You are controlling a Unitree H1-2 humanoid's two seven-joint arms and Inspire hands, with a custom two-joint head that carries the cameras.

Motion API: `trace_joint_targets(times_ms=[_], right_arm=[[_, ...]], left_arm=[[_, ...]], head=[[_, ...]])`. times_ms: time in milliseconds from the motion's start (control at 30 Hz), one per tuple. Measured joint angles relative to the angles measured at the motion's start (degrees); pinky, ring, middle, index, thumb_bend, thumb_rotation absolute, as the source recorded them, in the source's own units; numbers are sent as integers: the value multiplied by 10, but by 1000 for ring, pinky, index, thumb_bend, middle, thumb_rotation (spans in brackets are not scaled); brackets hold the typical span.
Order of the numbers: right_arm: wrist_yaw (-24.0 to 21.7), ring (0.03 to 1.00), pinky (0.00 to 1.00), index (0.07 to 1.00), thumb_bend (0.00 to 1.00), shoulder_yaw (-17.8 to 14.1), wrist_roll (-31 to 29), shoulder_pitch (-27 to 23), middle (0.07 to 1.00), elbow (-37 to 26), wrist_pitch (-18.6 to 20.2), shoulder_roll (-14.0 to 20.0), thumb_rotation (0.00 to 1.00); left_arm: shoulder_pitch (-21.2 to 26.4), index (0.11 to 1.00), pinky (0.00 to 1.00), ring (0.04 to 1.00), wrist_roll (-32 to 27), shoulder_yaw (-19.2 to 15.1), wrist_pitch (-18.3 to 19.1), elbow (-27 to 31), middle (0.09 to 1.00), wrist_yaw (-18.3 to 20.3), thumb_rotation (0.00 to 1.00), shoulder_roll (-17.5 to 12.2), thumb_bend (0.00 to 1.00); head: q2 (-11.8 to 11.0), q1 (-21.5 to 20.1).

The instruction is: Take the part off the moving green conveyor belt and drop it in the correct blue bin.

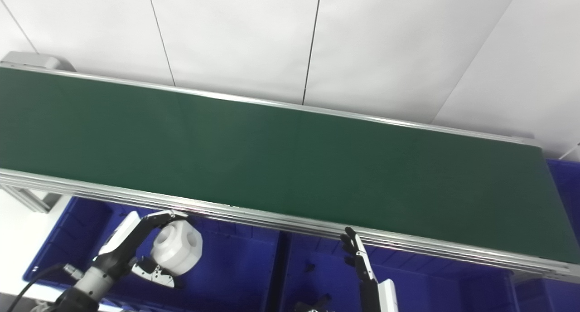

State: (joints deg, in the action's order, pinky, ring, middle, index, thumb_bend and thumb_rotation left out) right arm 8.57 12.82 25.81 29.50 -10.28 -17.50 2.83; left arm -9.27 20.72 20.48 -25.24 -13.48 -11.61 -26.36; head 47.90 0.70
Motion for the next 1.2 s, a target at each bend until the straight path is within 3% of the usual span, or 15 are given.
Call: trace_joint_targets(times_ms=[133, 333, 400, 467, 500, 567, 633, 733, 867, 967, 1033, 1200], right_arm=[[-8, 851, 781, 945, 732, -2, -5, 0, 880, -19, 17, -3, 91], [-14, 847, 769, 939, 737, -2, -1, 0, 876, -22, 22, -4, 87], [-14, 844, 768, 936, 739, -2, 0, 0, 873, -23, 23, -5, 92], [-15, 844, 768, 934, 744, -2, 1, 0, 873, -23, 23, -5, 97], [-15, 846, 769, 933, 745, -2, 2, 0, 875, -23, 23, -6, 97], [-15, 851, 772, 934, 746, -2, 2, 0, 881, -24, 24, -7, 99], [-18, 856, 776, 936, 746, -2, 3, 0, 887, -26, 28, -9, 103], [-26, 864, 798, 932, 759, -1, 2, 1, 888, -34, 42, -12, 124], [-40, 874, 795, 927, 802, 0, 2, 1, 912, -36, 60, -12, 139], [-55, 877, 793, 933, 831, 4, 2, 1, 922, -40, 76, -10, 160], [-66, 879, 793, 937, 845, 6, 2, 4, 927, -54, 87, -8, 182], [-84, 891, 799, 960, 857, 12, 6, 1, 951, -63, 112, -4, 200]], left_arm=[[1, 450, 492, 482, 33, -16, 3, 0, 538, 13, 0, 13, 497], [13, 464, 521, 482, 61, -14, 10, -33, 540, 42, 0, 41, 498], [17, 492, 613, 701, 84, -14, 37, -28, 734, 60, 50, 44, 511], [21, 735, 855, 841, 109, -12, 88, -8, 844, 94, 260, 44, 701], [22, 790, 926, 891, 121, -10, 109, 3, 883, 110, 344, 42, 759], [23, 867, 981, 968, 136, -4, 150, 26, 950, 145, 475, 38, 862], [22, 900, 996, 994, 135, -3, 164, 38, 982, 172, 535, 34, 926], [15, 946, 986, 1000, 65, -19, 167, 51, 999, 216, 480, 32, 992], [-12, 920, 924, 976, -88, -55, 167, 71, 985, 272, 372, 35, 1000], [-42, 907, 909, 946, -203, -77, 164, 100, 955, 306, 355, 44, 1000], [-58, 902, 907, 936, -262, -86, 143, 135, 943, 322, 341, 60, 1000], [-58, 897, 884, 929, -306, -78, 96, 156, 928, 350, 287, 104, 976]], head=[[6, 2], [11, -2], [14, -6], [16, -8], [17, -9], [18, -11], [18, -13], [18, -16], [19, -31], [19, -42], [19, -46], [18, -67]])
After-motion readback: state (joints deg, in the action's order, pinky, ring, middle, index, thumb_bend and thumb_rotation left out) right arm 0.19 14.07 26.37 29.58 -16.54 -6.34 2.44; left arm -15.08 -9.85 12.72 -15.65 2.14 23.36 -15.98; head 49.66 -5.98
